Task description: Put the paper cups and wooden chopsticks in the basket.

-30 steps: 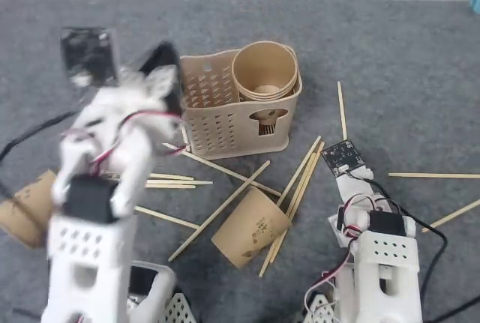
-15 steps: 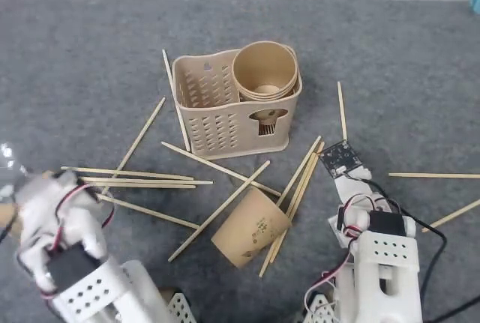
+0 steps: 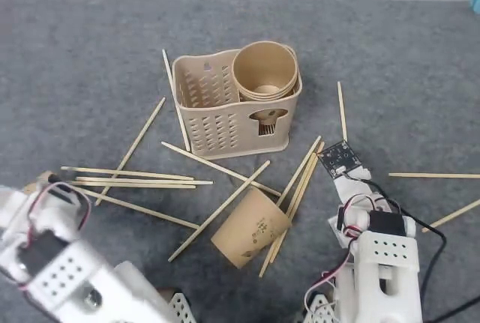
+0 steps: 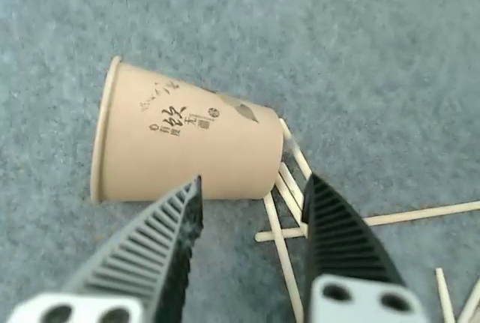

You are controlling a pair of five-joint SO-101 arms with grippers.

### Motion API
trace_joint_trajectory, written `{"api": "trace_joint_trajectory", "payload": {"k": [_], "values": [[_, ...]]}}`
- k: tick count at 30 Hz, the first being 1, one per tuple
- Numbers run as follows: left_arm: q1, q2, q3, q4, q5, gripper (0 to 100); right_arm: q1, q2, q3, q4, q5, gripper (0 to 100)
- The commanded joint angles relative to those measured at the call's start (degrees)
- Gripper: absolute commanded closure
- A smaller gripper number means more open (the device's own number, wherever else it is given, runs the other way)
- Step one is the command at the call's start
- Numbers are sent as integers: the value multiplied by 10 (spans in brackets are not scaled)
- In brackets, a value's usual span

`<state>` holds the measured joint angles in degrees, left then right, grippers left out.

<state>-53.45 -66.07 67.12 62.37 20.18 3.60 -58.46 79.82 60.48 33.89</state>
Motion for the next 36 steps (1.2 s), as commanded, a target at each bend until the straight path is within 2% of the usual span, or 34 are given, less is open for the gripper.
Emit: {"api": "trace_joint_trajectory", "payload": {"k": [1,7,11,15,20,22,25,30,36], "values": [[-10,133,-113,38,22,782,2,-12,-5,7,10,991],[-103,333,-319,115,18,779,2,-12,-5,7,11,991],[-148,449,-417,177,-38,779,2,-12,-5,6,11,991],[-187,525,-469,200,-90,779,2,-12,-5,6,11,991],[-197,559,-462,196,-149,779,2,-12,-5,7,11,991],[-193,566,-450,166,-150,779,2,-12,-5,7,11,991],[-175,571,-416,74,-139,780,2,-12,-4,7,11,991],[-140,566,-356,-62,-52,780,2,-12,-4,7,11,991],[-89,566,-296,-180,64,780,2,-12,-4,15,11,991]]}}
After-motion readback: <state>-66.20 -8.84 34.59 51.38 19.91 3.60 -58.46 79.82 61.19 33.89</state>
